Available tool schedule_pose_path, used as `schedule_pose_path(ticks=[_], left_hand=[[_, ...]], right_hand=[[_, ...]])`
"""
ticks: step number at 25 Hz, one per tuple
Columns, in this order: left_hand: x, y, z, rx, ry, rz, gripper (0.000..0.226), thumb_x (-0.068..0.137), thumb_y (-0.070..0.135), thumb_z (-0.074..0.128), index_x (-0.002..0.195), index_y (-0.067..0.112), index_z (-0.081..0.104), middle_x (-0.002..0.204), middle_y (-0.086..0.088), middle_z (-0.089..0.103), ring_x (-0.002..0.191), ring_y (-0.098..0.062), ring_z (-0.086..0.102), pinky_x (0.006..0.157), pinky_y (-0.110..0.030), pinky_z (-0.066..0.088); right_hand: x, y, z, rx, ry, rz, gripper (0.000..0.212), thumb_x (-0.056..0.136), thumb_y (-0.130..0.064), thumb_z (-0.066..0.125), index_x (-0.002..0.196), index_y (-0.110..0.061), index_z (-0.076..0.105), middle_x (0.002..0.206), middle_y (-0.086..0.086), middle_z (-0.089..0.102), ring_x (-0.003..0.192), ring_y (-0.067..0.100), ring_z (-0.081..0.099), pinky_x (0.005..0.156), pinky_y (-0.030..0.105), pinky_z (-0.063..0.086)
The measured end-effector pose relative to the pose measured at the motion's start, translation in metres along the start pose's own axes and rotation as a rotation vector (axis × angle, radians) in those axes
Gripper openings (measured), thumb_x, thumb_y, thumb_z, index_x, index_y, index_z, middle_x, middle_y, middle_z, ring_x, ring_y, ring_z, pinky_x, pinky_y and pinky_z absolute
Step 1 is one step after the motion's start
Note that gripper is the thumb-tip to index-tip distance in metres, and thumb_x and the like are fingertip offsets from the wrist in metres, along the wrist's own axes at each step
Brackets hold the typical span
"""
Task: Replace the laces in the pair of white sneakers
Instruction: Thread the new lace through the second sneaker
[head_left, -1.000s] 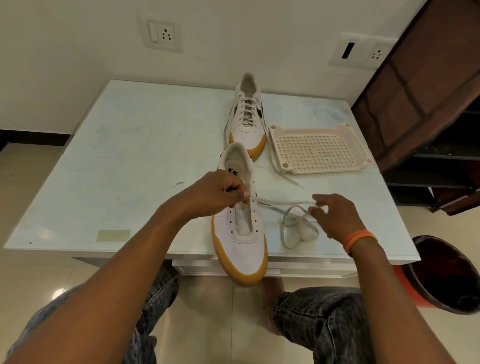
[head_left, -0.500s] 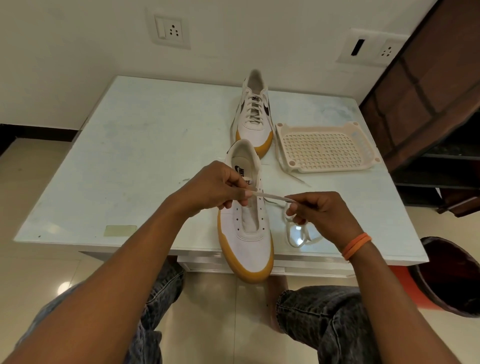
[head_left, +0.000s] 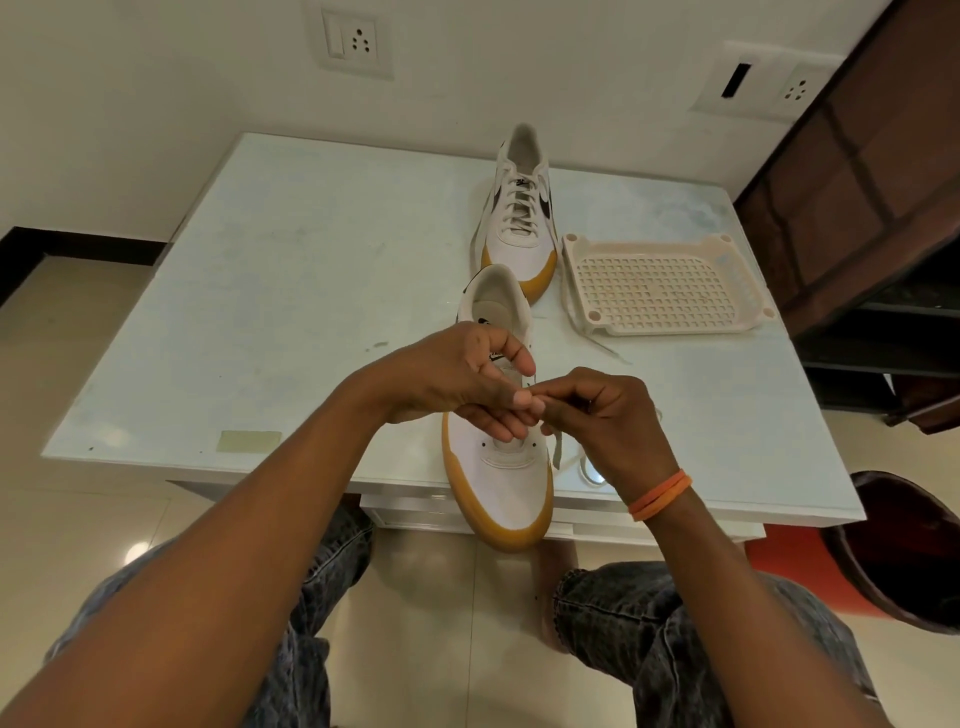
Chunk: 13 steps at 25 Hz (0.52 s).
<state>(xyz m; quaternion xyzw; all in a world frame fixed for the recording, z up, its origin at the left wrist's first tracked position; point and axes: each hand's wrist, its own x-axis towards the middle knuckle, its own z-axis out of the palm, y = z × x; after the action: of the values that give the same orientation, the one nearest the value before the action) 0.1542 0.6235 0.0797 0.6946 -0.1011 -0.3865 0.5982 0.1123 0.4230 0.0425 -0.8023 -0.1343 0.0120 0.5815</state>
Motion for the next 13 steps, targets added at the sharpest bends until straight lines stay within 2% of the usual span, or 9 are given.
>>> schedule_pose_path(ticks=[2,4,7,9,11,13], left_hand=[[-0.001,0.002,-0.001,-0.01,0.007,0.002,0.038,0.086,0.005,0.069,0.12,0.003,0.052,0.096,-0.022,0.073,0.085,-0.036,0.072,0.076,-0.041,0.061],[0.001,0.0,-0.005,0.072,0.109,-0.022,0.031,0.086,0.006,0.069,0.115,0.004,0.058,0.093,-0.017,0.074,0.081,-0.032,0.073,0.073,-0.038,0.061],[-0.002,-0.011,-0.008,0.391,0.393,-0.159,0.009,0.086,0.007,0.07,0.094,0.009,0.068,0.085,-0.01,0.073,0.073,-0.023,0.073,0.066,-0.031,0.061],[-0.011,-0.025,0.001,0.569,0.481,-0.247,0.001,0.086,0.009,0.071,0.086,0.011,0.071,0.078,-0.004,0.07,0.07,-0.017,0.071,0.061,-0.024,0.059],[-0.02,-0.04,0.018,0.521,0.498,-0.255,0.001,0.084,0.007,0.072,0.085,0.008,0.073,0.077,-0.004,0.07,0.07,-0.017,0.072,0.064,-0.027,0.061],[-0.022,-0.052,0.032,0.421,0.56,-0.218,0.004,0.082,0.003,0.073,0.083,0.007,0.074,0.076,-0.005,0.071,0.072,-0.018,0.072,0.071,-0.032,0.061]], right_hand=[[0.001,-0.002,-0.001,0.056,0.028,0.074,0.007,0.083,-0.005,0.072,0.089,-0.006,0.075,0.073,-0.001,0.072,0.061,0.011,0.065,0.06,0.021,0.054],[0.001,0.001,-0.001,0.015,0.063,0.136,0.006,0.083,-0.004,0.071,0.082,-0.01,0.074,0.069,-0.003,0.07,0.058,0.009,0.063,0.057,0.018,0.052],[-0.003,0.013,0.006,-0.276,0.06,0.096,0.008,0.077,-0.007,0.073,0.074,-0.014,0.072,0.067,-0.002,0.067,0.059,0.007,0.057,0.058,0.016,0.049],[-0.008,0.021,0.015,-0.452,0.007,0.052,0.006,0.074,-0.012,0.074,0.071,-0.016,0.072,0.065,-0.006,0.064,0.06,0.007,0.055,0.059,0.021,0.049],[-0.011,0.024,0.02,-0.498,-0.023,0.045,0.006,0.073,-0.013,0.074,0.072,-0.018,0.072,0.066,-0.006,0.064,0.062,0.006,0.056,0.061,0.027,0.051],[-0.011,0.025,0.022,-0.51,-0.025,0.034,0.006,0.074,-0.012,0.073,0.074,-0.018,0.074,0.067,-0.007,0.064,0.063,0.004,0.055,0.063,0.027,0.051]])
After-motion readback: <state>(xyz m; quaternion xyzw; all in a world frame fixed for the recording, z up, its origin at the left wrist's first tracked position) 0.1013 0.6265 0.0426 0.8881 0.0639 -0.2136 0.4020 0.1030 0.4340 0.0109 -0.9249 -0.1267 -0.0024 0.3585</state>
